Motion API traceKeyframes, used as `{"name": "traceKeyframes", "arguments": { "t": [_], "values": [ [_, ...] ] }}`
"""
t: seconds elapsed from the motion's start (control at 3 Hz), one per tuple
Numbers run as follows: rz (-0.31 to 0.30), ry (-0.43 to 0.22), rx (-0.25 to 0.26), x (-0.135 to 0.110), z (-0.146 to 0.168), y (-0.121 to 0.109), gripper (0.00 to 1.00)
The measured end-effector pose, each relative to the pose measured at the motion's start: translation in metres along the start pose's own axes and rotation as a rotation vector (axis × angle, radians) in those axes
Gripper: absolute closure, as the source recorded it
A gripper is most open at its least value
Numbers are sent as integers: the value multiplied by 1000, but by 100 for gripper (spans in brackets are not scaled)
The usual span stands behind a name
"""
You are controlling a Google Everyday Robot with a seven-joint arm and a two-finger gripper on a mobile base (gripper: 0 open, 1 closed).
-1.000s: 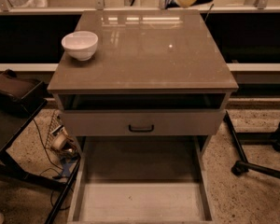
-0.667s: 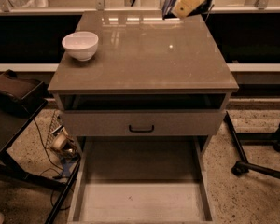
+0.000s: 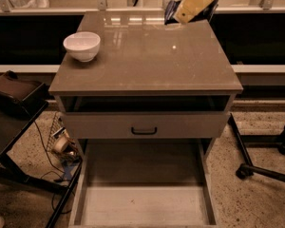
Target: Place rxbar blueberry into middle drawer
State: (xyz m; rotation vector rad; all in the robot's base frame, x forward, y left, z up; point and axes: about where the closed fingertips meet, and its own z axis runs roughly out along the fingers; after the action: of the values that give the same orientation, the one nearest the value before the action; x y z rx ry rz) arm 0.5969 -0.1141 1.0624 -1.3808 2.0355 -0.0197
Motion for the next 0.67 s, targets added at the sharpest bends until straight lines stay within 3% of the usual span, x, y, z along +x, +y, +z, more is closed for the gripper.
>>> {"name": "traceKeyframes", "arguments": {
  "t": [0.33,0.67],
  "values": [
    [159,-75,-31,27,9,35,100],
    [296,-92,-76,81,32,70,100]
  ]
}}
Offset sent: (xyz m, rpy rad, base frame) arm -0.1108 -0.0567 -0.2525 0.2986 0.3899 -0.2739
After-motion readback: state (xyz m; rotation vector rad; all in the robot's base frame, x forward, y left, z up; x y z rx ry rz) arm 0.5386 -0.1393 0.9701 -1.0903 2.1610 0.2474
